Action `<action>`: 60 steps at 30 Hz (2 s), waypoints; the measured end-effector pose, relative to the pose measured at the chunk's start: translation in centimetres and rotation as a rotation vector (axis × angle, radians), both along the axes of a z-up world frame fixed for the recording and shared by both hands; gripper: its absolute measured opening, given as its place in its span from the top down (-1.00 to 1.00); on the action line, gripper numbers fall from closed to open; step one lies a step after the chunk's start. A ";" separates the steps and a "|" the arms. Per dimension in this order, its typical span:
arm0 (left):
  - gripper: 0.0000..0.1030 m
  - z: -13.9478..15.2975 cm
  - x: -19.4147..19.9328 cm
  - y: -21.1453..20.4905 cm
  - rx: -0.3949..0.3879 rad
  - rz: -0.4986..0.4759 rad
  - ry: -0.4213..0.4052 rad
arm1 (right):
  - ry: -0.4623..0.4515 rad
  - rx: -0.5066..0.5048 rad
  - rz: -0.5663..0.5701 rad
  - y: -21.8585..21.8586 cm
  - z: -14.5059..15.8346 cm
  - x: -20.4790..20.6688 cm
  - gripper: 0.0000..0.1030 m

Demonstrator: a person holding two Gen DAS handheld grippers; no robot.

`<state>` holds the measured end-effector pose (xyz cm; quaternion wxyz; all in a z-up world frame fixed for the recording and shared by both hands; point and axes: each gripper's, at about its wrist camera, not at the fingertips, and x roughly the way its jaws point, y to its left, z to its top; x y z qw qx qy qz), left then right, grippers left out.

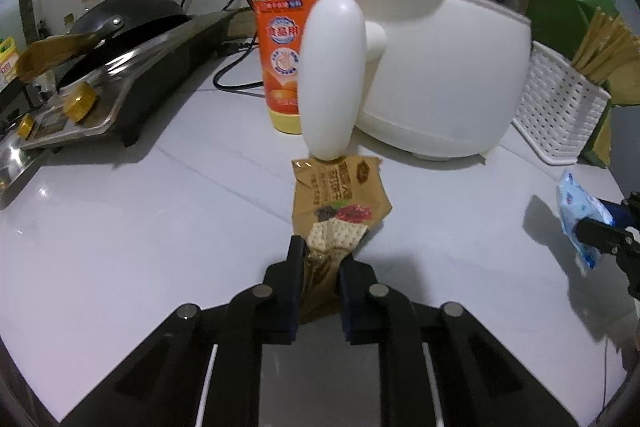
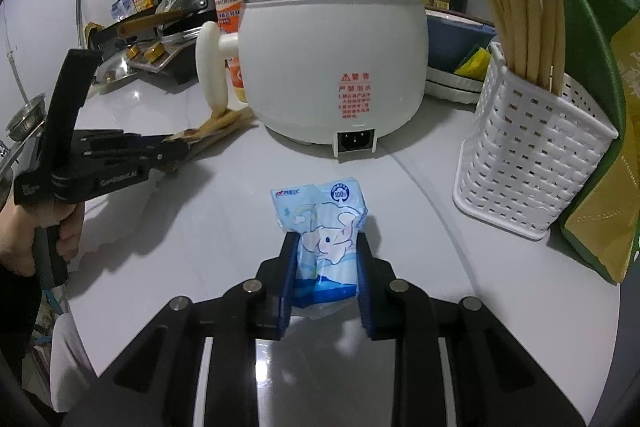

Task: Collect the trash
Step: 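Close the left tool on the brown snack wrapper while the right tool holds the tissue pack, then carry the tissue pack and snack wrapper down to the trash bin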

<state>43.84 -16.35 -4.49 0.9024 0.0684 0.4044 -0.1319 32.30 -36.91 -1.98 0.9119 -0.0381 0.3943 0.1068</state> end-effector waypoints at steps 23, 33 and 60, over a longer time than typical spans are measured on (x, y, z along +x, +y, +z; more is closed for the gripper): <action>0.76 8.0 -10.5 6.2 -0.065 0.059 -0.156 | -0.132 -0.004 0.100 5.9 6.9 -6.3 0.53; 0.76 9.3 -15.5 9.8 -0.082 0.099 -0.190 | -0.159 -0.016 0.167 10.0 8.5 -8.9 0.53; 0.76 6.7 -27.3 18.8 -0.113 0.236 -0.205 | -0.142 -0.081 0.366 21.7 7.3 -15.3 0.53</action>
